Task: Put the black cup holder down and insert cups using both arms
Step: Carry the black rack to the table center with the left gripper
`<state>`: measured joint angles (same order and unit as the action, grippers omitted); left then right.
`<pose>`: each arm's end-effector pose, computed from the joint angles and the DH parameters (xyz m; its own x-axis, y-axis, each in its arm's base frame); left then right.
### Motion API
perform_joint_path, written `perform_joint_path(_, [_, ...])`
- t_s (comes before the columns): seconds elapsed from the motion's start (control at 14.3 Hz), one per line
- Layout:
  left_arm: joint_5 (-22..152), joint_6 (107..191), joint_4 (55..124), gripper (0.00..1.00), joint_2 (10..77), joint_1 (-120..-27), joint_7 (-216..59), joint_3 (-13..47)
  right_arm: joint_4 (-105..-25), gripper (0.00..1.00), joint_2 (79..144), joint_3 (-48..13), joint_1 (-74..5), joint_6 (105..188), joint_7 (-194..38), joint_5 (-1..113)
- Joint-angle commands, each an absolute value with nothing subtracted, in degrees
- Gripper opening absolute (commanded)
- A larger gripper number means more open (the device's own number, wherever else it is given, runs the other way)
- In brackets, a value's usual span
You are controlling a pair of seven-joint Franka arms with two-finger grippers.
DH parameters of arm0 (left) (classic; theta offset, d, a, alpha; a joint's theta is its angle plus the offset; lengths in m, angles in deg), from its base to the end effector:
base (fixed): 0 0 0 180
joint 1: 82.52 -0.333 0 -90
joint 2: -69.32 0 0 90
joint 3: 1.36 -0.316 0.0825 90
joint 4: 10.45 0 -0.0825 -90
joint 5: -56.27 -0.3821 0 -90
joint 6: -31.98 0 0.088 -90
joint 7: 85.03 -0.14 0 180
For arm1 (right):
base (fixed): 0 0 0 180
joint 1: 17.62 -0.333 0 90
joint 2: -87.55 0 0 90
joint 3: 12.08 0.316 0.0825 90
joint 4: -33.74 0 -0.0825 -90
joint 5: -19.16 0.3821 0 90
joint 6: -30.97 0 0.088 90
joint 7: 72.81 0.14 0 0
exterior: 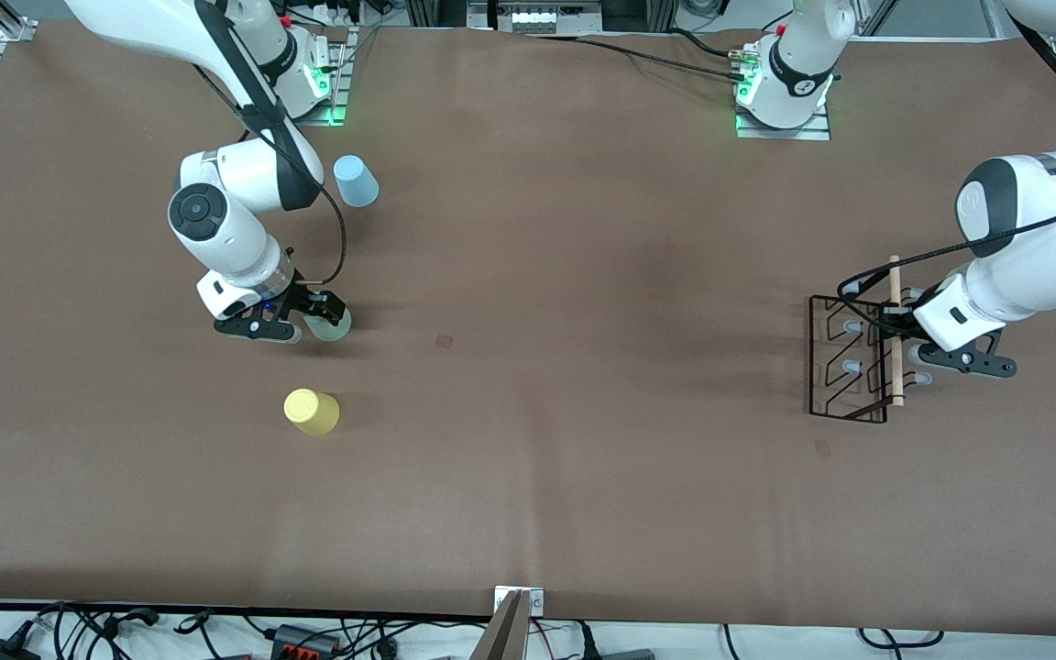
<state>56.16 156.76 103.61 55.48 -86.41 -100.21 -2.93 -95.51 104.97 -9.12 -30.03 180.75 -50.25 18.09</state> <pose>0.5855 0.0558 0.3059 0.9838 -0.1705 -0.0546 -0.1704 -0.9854 0.0064 0.5279 0.1460 0.2011 0.9924 -0.1127 0.0486 -0.1115 -0.9934 -0.0258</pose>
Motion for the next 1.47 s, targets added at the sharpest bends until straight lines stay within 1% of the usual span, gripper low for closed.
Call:
perform_joint_path(0.0, [55.2, 153.1, 99.9, 0.01, 57.5, -86.3, -100.1, -2.6, -96.5, 1.00, 105.2, -9.4, -31.5, 182.6, -49.3, 18.5])
perform_joint_path(0.14, [55.3, 146.4, 94.7, 0.01, 57.3, -85.5, -99.0, -2.2, -96.5, 1.00, 105.3, -9.3, -31.5, 182.6, -49.3, 18.5])
perform_joint_path(0.28, [55.7, 141.4, 91.6, 0.01, 57.3, -85.2, -95.0, 1.3, -96.4, 1.00, 105.7, -9.4, -31.5, 182.7, -49.3, 18.5])
perform_joint_path(0.63, [57.0, 141.0, 91.1, 0.01, 56.8, -84.1, -72.9, 12.9, -96.0, 1.00, 105.8, -9.4, -31.2, 182.7, -50.0, 18.5])
perform_joint_path(0.77, [57.1, 141.1, 88.6, 0.01, 54.3, -81.5, -64.8, 16.2, -95.6, 1.00, 106.4, -9.4, -31.0, 182.8, -50.0, 18.5])
perform_joint_path(1.19, [56.4, 141.4, 79.5, 0.01, 45.2, -67.3, -53.3, 16.7, -94.8, 1.00, 105.9, -10.8, -31.8, 182.5, -50.1, 18.4])
perform_joint_path(1.4, [56.3, 141.4, 77.7, 0.01, 41.7, -64.5, -50.8, 16.7, -94.4, 1.00, 106.4, -10.9, -31.2, 183.1, -50.0, 18.4])
